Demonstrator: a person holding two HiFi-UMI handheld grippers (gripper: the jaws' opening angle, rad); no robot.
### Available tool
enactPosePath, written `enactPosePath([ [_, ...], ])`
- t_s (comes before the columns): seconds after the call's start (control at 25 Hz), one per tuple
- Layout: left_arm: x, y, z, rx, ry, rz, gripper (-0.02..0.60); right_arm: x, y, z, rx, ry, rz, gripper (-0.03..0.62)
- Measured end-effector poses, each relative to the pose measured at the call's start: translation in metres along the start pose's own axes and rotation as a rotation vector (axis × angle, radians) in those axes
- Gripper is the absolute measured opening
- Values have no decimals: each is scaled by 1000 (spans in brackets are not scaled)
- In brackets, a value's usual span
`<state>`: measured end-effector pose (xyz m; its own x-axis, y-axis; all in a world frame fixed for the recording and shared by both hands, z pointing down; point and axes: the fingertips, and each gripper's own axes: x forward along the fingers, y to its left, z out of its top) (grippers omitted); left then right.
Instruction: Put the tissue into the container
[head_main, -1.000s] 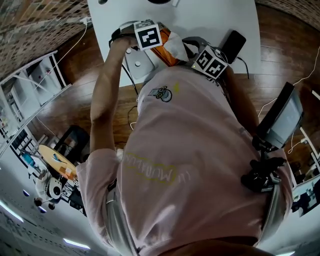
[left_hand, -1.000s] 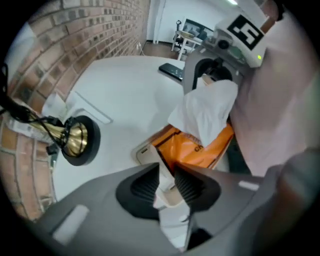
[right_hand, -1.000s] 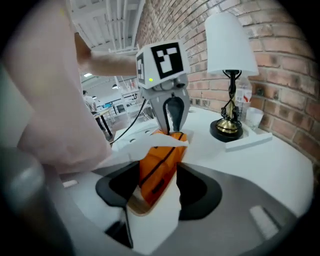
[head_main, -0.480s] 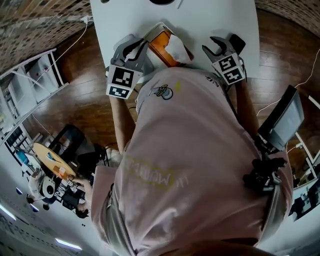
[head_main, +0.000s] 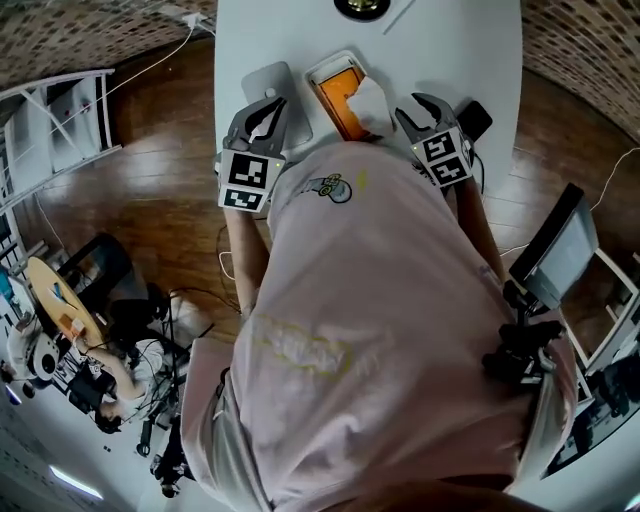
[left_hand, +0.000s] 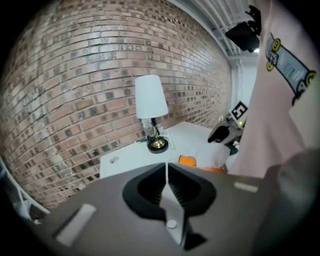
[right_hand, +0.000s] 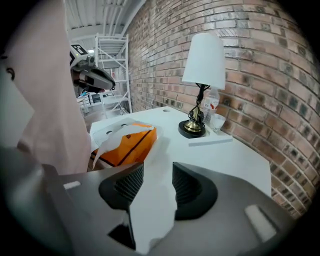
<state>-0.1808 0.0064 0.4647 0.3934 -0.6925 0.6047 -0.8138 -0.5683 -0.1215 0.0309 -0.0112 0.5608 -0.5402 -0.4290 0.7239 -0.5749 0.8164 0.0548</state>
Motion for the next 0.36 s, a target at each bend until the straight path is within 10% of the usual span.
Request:
enactPosePath([
  [0.36, -35, 3, -30, -34, 20, 46, 14, -6, 25, 5, -66, 38, -9, 181],
])
